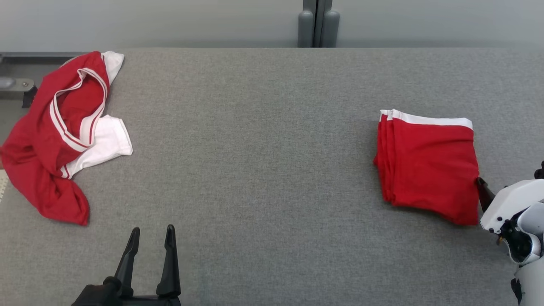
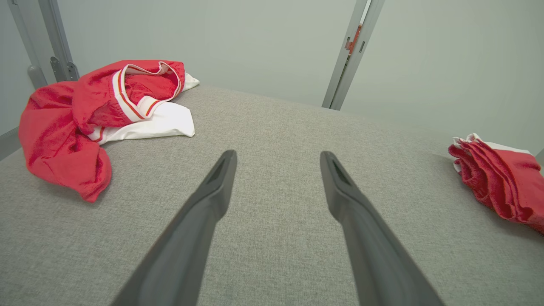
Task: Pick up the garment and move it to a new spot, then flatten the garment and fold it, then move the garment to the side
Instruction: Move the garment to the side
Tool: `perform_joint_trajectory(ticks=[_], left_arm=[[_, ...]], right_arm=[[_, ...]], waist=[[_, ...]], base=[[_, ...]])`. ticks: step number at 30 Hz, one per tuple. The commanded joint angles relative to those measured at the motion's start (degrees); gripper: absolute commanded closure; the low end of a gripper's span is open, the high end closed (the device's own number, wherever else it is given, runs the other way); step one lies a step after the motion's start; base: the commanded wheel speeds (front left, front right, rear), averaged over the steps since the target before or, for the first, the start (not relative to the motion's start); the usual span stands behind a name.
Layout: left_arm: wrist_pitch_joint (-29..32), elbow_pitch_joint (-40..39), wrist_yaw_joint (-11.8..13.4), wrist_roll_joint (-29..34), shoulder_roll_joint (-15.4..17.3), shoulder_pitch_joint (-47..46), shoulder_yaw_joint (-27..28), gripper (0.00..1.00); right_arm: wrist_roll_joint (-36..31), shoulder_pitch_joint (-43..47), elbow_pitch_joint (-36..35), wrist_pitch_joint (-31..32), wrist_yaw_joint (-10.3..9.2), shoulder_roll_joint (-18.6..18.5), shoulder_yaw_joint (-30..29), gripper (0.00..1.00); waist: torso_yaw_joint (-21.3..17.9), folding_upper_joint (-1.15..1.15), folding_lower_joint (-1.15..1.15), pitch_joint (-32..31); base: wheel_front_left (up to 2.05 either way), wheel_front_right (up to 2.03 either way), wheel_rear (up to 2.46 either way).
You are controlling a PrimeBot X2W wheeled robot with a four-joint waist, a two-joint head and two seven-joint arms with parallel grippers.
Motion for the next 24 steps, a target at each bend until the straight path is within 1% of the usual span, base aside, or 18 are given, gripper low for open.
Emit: perform_joint_trajectory(ticks=[1, 3, 6, 7, 8, 9, 11, 16, 20, 24], left_arm=[[-0.2, 0.0, -0.3, -0.2, 0.1, -1.4, 0.1, 0.0], [-0.2, 0.1, -0.4, -0.3, 0.1, -1.7, 0.0, 0.0], [-0.2, 0.2, -0.4, -0.6, 0.1, -2.0, -0.2, 0.0], [-0.2, 0.2, -0.4, -0.7, 0.1, -2.1, -0.3, 0.0], [-0.2, 0.3, -0.5, -0.7, 0.1, -2.4, -0.4, 0.0], [-0.2, 0.2, -0.5, -0.7, 0.1, -2.6, -0.5, 0.0], [-0.2, 0.1, -0.5, -0.7, 0.1, -2.7, -0.5, 0.0], [-0.2, -0.8, -0.8, -0.1, 0.1, -3.6, -0.2, 0.0], [-0.2, -1.3, -1.5, 2.1, 0.1, -5.8, 0.0, 0.0], [-0.1, -1.7, -2.2, 4.0, 1.9, -9.3, -0.9, 0.0]], right_arm=[[-0.2, -1.5, 0.8, -0.2, 0.0, 0.2, -0.5, 0.0], [0.8, -2.4, 2.3, -0.3, 0.0, 1.2, -1.6, 0.0], [1.1, -3.8, 3.9, -0.3, 0.0, 1.3, -2.0, 0.0], [1.5, -4.2, 4.4, 0.0, 0.0, 1.6, -2.0, 0.13], [2.0, -5.3, 5.0, -0.4, 0.0, 1.8, -2.6, 0.95], [2.4, -6.0, 5.2, -0.5, 0.0, 2.1, -2.6, 1.0], [3.4, -7.0, 4.9, -0.7, 0.0, 2.8, -1.9, 1.0], [4.2, -9.2, 3.8, -2.2, -0.01, 2.0, -0.8, 1.0], [0.9, -12.0, 3.2, -4.6, 0.0, -0.1, -1.4, 1.0], [-4.3, -17.1, 3.3, -7.2, 0.0, -2.4, -3.7, 1.0]], waist=[[2.0, 0.0, 0.0, 2.0], [2.5, 0.0, 0.0, 2.5], [2.7, 0.0, 0.0, 3.2], [2.7, 0.0, 0.0, 3.3], [2.2, 0.0, 0.0, 3.9], [1.8, 0.0, 0.0, 4.2], [0.5, 0.0, 0.0, 4.8], [-4.7, 0.0, 0.0, 7.2], [-8.7, 0.0, 0.0, 11.5], [-10.4, 0.0, 0.0, 16.7]], base=[[0.0, 0.0, 0.0], [0.0, 0.0, 0.0], [0.0, 0.0, 0.0], [0.0, 0.0, 0.0], [0.0, 0.0, 0.0], [0.0, 0.0, 0.0], [0.0, 0.0, 0.0], [0.0, 0.0, 0.0], [0.0, 0.0, 0.0], [0.0, 0.0, 0.0]])
